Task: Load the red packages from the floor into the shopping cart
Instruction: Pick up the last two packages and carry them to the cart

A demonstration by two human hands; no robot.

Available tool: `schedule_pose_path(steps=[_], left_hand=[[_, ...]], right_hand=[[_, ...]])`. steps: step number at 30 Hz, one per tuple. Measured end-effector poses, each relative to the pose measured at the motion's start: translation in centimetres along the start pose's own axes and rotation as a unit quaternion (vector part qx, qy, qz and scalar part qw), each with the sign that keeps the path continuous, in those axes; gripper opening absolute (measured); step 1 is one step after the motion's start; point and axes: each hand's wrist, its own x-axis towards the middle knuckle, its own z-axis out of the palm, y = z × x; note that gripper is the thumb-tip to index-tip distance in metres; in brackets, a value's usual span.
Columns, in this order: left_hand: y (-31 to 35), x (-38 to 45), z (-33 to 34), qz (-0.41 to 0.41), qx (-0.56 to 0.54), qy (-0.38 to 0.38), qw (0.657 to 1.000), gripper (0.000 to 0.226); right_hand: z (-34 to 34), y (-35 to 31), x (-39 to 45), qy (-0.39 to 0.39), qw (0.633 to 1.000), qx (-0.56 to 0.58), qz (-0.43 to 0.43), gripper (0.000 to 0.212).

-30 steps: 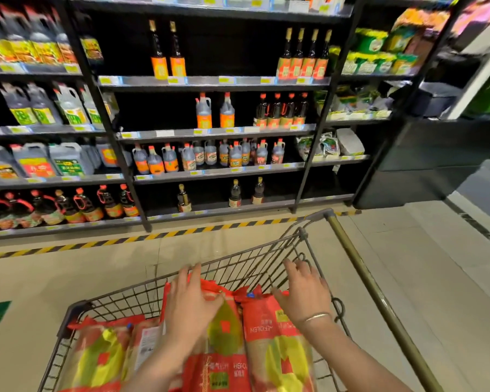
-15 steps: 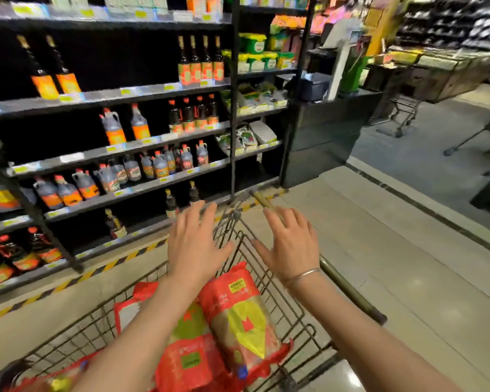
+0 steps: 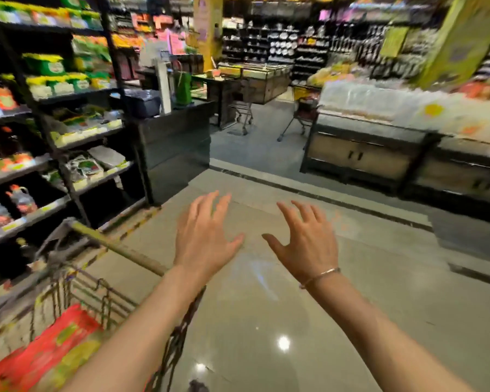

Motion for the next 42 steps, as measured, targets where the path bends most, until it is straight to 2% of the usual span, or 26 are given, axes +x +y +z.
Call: schedule_pose_path(steps=[8,12,17,22,33,42], left_hand=[[20.7,2.1,6.1,0.164,-0.075,-0.058,0.982,0.081],[29.1,2.9,9.0,0.264,-0.112,-0.050,0.957,0.079],[39.0,4.1,13.1,0.347,-0.138,-0.111,0.921,0.080],[48.1,5.5,17.5,0.407,-0.164,-0.137,0.888,0.080],[66.7,12.1,27.2,0.514,-0.206,-0.141,0.821,0.080],[80.3,13.8,36.1,0.565,-0.225,-0.185,0.772,0.078]], right_hand=[[-9.7,18.6,-5.7,0.043,0.983,-0.108,0.140,0.066],[-13.6,25.4,-8.8,0.077,0.963,-0.133,0.219,0.064],[-16.8,32.7,-12.0,0.091,0.930,-0.182,0.308,0.063],[-18.8,40.5,-13.8,0.104,0.894,-0.235,0.368,0.063],[-22.9,57.2,-13.2,0.116,0.809,-0.305,0.489,0.063],[-23.5,71.0,-14.1,0.110,0.768,-0.315,0.546,0.063]])
